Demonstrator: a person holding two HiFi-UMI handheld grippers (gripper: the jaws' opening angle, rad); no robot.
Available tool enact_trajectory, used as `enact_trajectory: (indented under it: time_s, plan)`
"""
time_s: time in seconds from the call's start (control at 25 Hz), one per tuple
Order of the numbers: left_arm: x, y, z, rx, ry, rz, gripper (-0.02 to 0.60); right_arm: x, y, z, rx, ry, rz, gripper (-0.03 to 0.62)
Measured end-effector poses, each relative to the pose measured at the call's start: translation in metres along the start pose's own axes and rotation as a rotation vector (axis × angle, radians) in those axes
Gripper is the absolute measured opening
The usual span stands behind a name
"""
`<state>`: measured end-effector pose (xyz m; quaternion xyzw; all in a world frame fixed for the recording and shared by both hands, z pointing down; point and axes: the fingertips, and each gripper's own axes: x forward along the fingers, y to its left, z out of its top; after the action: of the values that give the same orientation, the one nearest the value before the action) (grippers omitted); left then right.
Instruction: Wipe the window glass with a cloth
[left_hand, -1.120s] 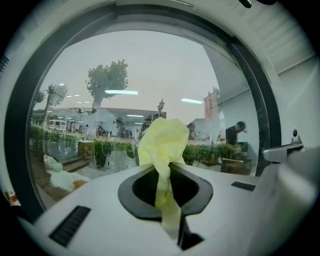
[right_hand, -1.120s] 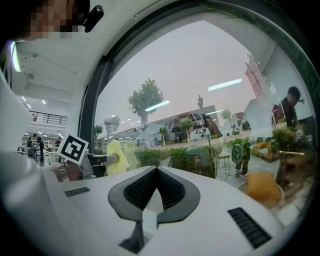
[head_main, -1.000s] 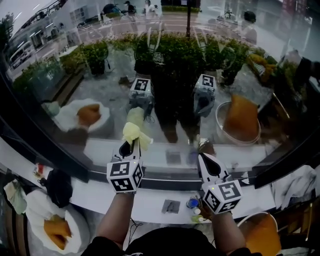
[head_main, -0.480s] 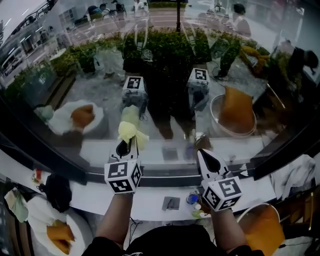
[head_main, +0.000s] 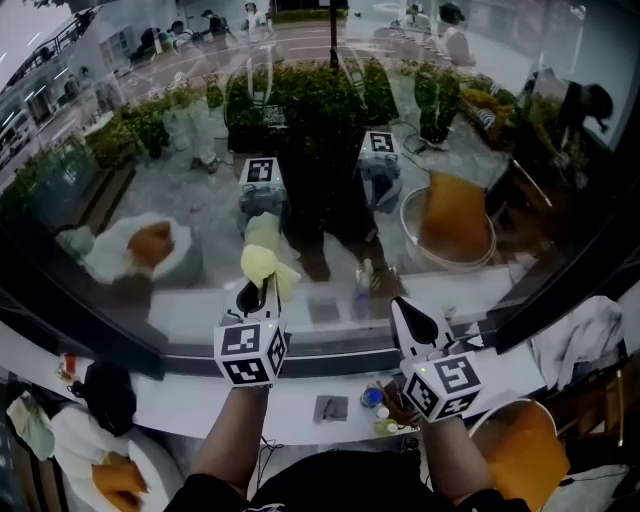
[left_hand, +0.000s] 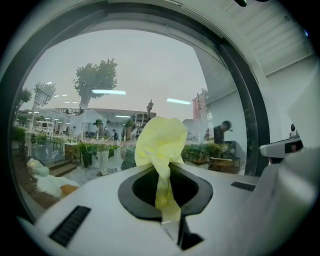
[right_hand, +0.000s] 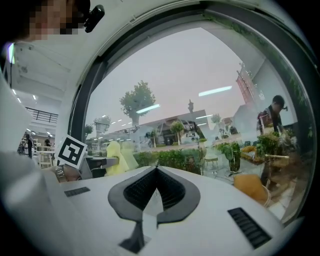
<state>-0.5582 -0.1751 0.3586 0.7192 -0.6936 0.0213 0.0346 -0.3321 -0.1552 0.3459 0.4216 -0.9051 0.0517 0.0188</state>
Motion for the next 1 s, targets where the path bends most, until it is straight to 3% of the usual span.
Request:
enact_trajectory:
  time_s: [0.4, 0.72, 0.84, 1.0]
  plan:
    - [0.031, -0.085, 0.001, 0.004, 0.016, -0.04, 0.032, -0.032, -0.068, 0.009, 0.01, -0.006, -0.015, 0.026]
    - [0.05, -0.173, 0.006, 0.014, 0.027, -0.149, 0.032, -0.068, -0.116, 0.01, 0.022, -0.016, -0.057, 0.026]
    - [0.074, -0.222, 0.001, 0.025, 0.031, -0.174, 0.032, -0.084, -0.164, 0.005, 0.029, -0.019, -0.081, 0.026]
    - [0.127, -0.318, -0.004, 0.058, 0.062, -0.205, 0.032, -0.11, -0.267, 0.005, 0.071, -0.037, -0.107, 0.026]
